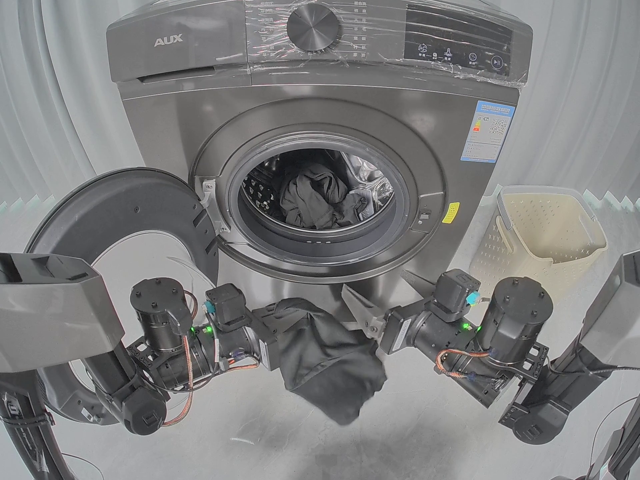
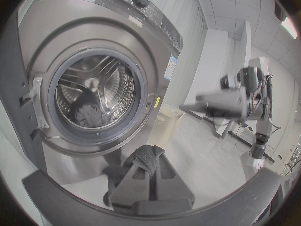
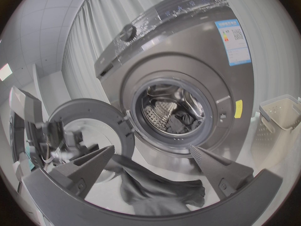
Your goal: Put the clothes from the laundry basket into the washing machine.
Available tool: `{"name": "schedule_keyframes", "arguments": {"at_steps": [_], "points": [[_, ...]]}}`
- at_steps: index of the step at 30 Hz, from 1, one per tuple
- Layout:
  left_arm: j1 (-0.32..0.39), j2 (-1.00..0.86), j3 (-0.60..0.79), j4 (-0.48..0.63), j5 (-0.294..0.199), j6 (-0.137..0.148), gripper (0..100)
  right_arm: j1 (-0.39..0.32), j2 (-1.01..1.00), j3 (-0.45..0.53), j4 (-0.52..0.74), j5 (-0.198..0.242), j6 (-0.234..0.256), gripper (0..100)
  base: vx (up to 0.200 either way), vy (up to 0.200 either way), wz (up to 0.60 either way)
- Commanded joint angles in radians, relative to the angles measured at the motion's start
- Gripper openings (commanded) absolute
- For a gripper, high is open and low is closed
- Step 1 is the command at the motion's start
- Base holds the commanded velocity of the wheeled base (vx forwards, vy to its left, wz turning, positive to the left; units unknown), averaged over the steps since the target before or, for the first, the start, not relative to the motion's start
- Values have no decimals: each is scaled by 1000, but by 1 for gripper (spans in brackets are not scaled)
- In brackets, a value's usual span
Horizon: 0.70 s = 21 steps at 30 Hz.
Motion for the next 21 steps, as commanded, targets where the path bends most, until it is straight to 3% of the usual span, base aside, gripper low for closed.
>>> {"name": "schedule_keyframes", "arguments": {"at_steps": [1,8,16,19,21], "points": [[-19,-52,-32,-3,6,-9,0,-16,40,38,4,1,0,100,0,0,0],[-21,-52,-53,-3,8,-12,0,4,78,73,1,28,-9,100,0,0,0],[-19,-55,-56,-3,12,-12,0,27,104,73,0,28,-24,100,0,0,0],[-21,-52,-96,-1,86,-19,0,41,122,66,-5,27,-26,100,0,0,0],[-21,-52,-115,-3,100,-31,0,49,127,67,-6,27,-31,100,0,0,0]]}}
